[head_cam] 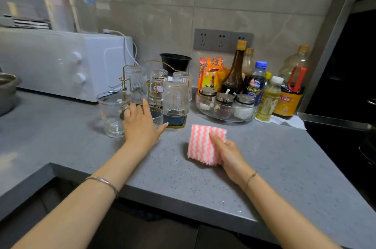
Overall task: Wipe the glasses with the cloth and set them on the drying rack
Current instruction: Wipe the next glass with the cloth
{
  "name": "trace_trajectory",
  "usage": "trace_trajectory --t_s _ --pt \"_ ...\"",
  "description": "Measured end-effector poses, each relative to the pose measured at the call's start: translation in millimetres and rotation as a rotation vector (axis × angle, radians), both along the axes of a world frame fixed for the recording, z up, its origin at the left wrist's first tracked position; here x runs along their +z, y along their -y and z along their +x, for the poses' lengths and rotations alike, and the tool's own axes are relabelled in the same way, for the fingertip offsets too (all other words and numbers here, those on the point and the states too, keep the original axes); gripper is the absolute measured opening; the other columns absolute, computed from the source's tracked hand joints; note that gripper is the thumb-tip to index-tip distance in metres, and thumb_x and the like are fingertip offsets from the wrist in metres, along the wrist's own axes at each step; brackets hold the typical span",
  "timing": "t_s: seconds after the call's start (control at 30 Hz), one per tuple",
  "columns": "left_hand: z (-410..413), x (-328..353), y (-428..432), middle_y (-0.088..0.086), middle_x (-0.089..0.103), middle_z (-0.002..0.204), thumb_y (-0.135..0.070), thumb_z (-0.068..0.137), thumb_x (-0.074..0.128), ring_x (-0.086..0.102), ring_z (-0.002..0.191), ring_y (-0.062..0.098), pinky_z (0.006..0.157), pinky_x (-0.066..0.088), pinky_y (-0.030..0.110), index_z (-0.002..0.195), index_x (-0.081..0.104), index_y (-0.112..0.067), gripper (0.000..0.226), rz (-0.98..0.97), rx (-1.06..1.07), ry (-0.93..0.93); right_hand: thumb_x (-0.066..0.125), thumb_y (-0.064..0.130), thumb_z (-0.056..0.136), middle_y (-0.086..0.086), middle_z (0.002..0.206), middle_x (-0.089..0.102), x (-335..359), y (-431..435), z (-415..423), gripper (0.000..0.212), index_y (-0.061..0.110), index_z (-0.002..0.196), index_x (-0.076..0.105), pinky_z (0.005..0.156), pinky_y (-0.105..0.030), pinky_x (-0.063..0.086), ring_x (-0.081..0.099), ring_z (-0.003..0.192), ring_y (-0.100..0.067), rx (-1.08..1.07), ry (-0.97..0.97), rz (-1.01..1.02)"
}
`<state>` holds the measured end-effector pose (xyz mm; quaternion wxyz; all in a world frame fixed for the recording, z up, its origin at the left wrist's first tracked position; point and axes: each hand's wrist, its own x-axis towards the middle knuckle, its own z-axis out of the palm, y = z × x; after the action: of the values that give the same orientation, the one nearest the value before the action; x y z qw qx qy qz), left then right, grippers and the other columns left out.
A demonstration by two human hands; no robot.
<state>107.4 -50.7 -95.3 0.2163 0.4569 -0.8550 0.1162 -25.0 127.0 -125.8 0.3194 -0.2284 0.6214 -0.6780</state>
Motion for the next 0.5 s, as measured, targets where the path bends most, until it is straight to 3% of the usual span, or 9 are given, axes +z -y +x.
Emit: trace_trajectory --t_s 0.07,0.13,0.27,0.33,0.4,0.5 --pt "-0.5 3.8 2.0 0.017 0.042 0.141 -0.071 0.086 0.042 0.03 0.132 0.034 0.103 0.027 0.038 0.15 0.012 -0.003 0.098 -0.013 0.016 0.061 0.058 0.034 0.091 -0.007 0.088 0.076 -1.2 -0.7 -1.2 0.027 0.009 0.088 0.069 0.097 -0.041 0.049 0.07 0.088 -0.023 0.009 0.022 -0.006" --pt "3.9 7.3 3.7 0.019 0.046 0.134 -0.071 0.079 0.055 0.035 0.126 0.035 0.102 0.029 0.04 0.143 0.027 -0.004 0.096 -0.003 -0.031 0.01 0.057 0.032 0.092 -0.009 0.092 0.075 -1.2 -1.4 -1.3 0.026 0.009 0.093 0.068 0.097 -0.04 0.049 0.07 0.09 -0.023 0.012 0.063 -0.041" --pt "10.8 2.2 -4.7 0.02 0.046 0.129 -0.049 0.065 0.084 0.046 0.115 0.036 0.094 0.041 0.041 0.141 0.035 -0.005 0.101 0.113 -0.3 -0.308 0.055 0.03 0.093 -0.01 0.097 0.074 3.2 -3.3 -4.7 0.025 0.007 0.097 0.066 0.093 -0.036 0.051 0.069 0.09 -0.021 -0.002 0.155 -0.115" --pt "11.7 -3.8 -18.2 0.016 0.046 0.13 -0.036 0.061 0.089 0.053 0.11 0.032 0.086 0.048 0.039 0.144 0.033 -0.007 0.104 0.127 -0.456 -0.452 0.054 0.03 0.094 -0.009 0.098 0.074 8.6 -6.3 -8.9 0.027 0.007 0.1 0.065 0.09 -0.033 0.051 0.07 0.089 -0.019 -0.001 0.165 -0.138" --pt "6.6 -5.8 -34.7 0.009 0.046 0.129 -0.034 0.059 0.091 0.053 0.109 0.021 0.088 0.047 0.031 0.144 0.032 -0.011 0.106 0.162 -0.557 -0.624 0.054 0.029 0.094 -0.006 0.091 0.075 16.8 -8.9 -17.4 0.025 0.007 0.099 0.065 0.088 -0.032 0.052 0.072 0.08 -0.014 -0.025 0.169 -0.165" --pt "-17.5 2.9 -59.0 -0.004 0.05 0.12 -0.036 0.058 0.09 0.054 0.104 0.008 0.092 0.045 0.021 0.145 0.027 -0.022 0.108 0.499 -0.661 -0.974 0.054 0.027 0.095 -0.003 0.083 0.074 31.7 -13.5 -39.2 0.02 0.01 0.094 0.064 0.08 -0.031 0.053 0.07 0.072 -0.013 -0.138 0.164 -0.206"
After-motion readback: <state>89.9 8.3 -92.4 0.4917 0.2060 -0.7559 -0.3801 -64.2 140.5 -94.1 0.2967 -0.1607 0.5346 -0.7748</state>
